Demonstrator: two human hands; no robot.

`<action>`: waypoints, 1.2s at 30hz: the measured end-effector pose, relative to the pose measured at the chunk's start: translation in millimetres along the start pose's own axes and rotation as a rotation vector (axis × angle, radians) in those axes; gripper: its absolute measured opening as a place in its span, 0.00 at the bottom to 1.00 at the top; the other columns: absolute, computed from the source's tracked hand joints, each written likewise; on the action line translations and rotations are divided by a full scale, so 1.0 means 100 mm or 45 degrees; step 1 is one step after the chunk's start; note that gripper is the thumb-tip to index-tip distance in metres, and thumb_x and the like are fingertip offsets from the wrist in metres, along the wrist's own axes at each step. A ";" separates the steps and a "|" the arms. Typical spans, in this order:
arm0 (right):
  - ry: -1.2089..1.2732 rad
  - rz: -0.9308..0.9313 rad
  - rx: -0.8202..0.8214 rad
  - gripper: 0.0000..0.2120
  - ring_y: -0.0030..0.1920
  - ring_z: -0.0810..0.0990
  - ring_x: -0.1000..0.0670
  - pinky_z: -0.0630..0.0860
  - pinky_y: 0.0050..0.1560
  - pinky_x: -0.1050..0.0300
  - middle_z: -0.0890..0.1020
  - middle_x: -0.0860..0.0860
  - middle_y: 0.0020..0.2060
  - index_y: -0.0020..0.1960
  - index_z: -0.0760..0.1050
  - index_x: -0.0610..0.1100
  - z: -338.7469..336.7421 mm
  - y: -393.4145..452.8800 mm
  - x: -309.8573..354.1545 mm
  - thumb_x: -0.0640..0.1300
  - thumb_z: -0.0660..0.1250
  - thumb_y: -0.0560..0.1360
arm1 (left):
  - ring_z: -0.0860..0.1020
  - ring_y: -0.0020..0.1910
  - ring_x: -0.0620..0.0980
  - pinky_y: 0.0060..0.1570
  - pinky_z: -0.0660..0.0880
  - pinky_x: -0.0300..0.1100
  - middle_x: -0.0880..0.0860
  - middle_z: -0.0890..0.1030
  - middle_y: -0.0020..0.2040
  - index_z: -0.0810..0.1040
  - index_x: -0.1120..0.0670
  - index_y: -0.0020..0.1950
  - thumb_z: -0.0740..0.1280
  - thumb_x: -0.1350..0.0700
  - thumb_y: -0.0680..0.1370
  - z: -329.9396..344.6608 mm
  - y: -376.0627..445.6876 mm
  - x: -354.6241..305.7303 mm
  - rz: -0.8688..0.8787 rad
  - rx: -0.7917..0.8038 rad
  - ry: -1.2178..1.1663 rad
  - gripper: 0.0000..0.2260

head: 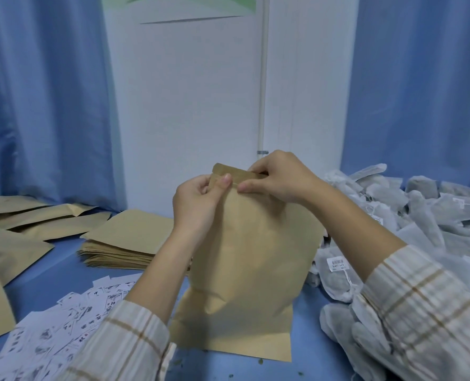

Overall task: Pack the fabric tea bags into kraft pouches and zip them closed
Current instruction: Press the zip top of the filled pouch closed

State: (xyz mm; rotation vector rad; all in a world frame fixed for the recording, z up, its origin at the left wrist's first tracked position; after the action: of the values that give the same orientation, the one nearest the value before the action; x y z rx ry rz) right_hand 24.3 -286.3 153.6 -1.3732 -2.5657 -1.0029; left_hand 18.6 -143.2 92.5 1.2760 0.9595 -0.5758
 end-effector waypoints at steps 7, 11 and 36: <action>0.085 0.125 0.097 0.18 0.30 0.65 0.53 0.59 0.26 0.64 0.69 0.48 0.29 0.38 0.79 0.36 0.01 0.00 -0.04 0.53 0.75 0.66 | 0.79 0.36 0.48 0.43 0.74 0.45 0.50 0.82 0.33 0.80 0.54 0.36 0.76 0.51 0.69 -0.08 -0.06 0.01 -0.095 -0.059 -0.186 0.08; 0.092 0.153 0.094 0.14 0.29 0.69 0.54 0.61 0.22 0.72 0.73 0.50 0.28 0.38 0.82 0.40 0.01 0.01 -0.03 0.51 0.77 0.64 | 0.77 0.34 0.49 0.41 0.72 0.43 0.50 0.80 0.32 0.79 0.53 0.33 0.76 0.54 0.68 -0.09 -0.07 0.01 -0.108 -0.091 -0.262 0.08; -0.178 -0.081 0.035 0.18 0.32 0.66 0.53 0.60 0.28 0.65 0.70 0.47 0.27 0.37 0.79 0.36 -0.03 0.01 0.02 0.52 0.75 0.65 | 0.70 0.31 0.43 0.34 0.67 0.37 0.45 0.73 0.27 0.74 0.55 0.36 0.72 0.56 0.73 -0.15 -0.05 0.11 -0.008 -0.169 -0.232 0.09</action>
State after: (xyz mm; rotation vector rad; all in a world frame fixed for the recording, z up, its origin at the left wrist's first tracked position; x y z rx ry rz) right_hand 23.2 -285.6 157.0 -1.4115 -2.7283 -0.9076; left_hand 15.8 -128.5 80.1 1.0833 0.8363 -0.6124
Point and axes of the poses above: each hand's wrist, its own y-axis towards the middle knuckle, its own z-axis out of the palm, x = y × z, the point moved 9 cm from there along y, towards the middle knuckle
